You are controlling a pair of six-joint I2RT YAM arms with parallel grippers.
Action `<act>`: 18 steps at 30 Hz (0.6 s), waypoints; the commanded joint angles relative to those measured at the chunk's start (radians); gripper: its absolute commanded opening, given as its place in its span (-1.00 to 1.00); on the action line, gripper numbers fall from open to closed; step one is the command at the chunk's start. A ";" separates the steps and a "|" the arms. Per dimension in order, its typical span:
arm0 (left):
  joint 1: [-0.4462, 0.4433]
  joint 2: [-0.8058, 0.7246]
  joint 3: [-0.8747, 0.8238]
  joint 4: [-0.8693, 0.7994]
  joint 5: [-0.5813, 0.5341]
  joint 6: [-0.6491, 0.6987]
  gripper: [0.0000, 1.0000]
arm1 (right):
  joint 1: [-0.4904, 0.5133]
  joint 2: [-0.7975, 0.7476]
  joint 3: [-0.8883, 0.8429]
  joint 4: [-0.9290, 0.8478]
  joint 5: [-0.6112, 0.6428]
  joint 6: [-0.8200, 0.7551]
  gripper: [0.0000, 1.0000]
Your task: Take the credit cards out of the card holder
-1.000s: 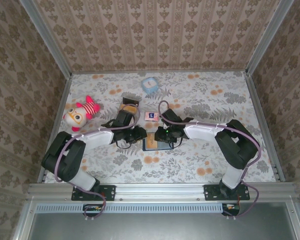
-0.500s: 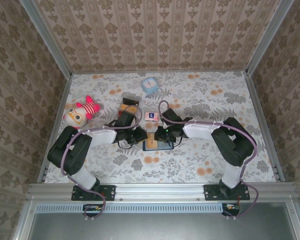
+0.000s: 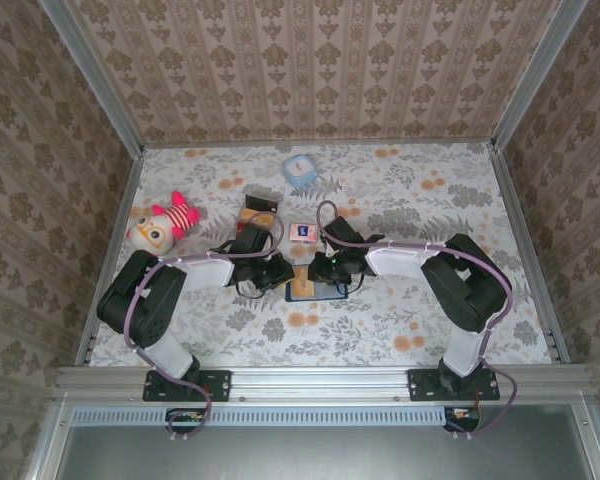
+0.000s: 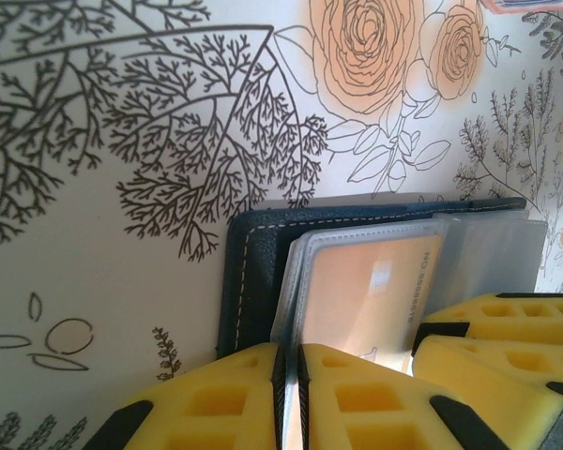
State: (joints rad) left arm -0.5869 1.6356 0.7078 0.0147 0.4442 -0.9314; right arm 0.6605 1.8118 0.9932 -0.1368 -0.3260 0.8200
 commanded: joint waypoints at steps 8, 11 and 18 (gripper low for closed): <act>0.007 0.020 -0.025 -0.001 -0.015 -0.013 -0.70 | -0.004 0.032 -0.008 0.014 -0.025 0.021 -0.61; 0.007 0.021 -0.027 -0.002 -0.020 -0.014 -0.71 | -0.004 0.036 -0.006 0.003 -0.010 0.019 -0.60; 0.007 0.026 -0.016 -0.048 -0.042 -0.014 -0.76 | -0.004 0.037 -0.010 -0.007 0.007 0.006 -0.58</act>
State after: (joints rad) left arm -0.5850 1.6371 0.7002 0.0288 0.4400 -0.9394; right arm 0.6605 1.8229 0.9932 -0.1303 -0.3294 0.8223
